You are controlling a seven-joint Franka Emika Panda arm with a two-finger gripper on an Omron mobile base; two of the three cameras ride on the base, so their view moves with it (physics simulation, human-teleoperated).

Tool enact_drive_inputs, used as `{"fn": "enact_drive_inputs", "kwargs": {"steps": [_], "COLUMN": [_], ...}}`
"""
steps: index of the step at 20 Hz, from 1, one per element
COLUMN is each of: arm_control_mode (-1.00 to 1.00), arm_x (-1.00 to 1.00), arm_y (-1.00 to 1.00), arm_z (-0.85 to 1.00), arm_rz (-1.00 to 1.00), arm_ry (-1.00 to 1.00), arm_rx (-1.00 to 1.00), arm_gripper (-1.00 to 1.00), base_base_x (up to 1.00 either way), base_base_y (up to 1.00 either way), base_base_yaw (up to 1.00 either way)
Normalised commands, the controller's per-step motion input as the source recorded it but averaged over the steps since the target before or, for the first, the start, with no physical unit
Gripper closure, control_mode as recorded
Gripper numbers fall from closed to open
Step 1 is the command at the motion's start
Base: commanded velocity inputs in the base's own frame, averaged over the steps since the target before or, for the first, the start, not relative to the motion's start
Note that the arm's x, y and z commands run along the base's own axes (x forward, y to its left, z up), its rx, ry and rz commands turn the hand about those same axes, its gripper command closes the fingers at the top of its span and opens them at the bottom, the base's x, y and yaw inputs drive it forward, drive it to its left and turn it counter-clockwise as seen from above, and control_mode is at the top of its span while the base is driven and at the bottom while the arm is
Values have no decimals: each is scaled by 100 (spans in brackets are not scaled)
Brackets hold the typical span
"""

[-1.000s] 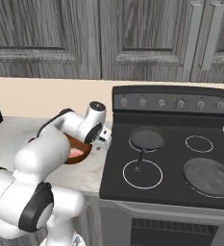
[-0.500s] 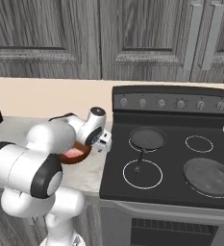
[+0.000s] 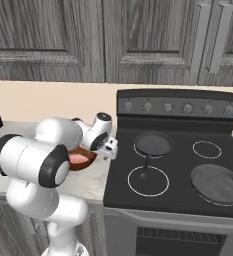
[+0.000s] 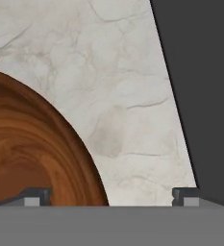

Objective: Place one of the steaks on the plate and the other in the bowl. Then place the bowl in the fridge.

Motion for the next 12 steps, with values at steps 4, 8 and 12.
{"fn": "enact_drive_inputs", "kwargs": {"steps": [4, 8, 12], "arm_control_mode": [-100, -100, -100], "arm_x": [0, 0, -9], "arm_y": [16, 7, 14], "arm_z": [-18, -13, -12], "arm_rz": [0, 0, -8], "arm_ry": [0, 0, -11], "arm_rx": [0, 0, 3], "arm_gripper": [100, 100, 100], "base_base_x": [0, 0, 0], "base_base_y": [0, 0, 0], "base_base_yaw": [0, 0, 0]}}
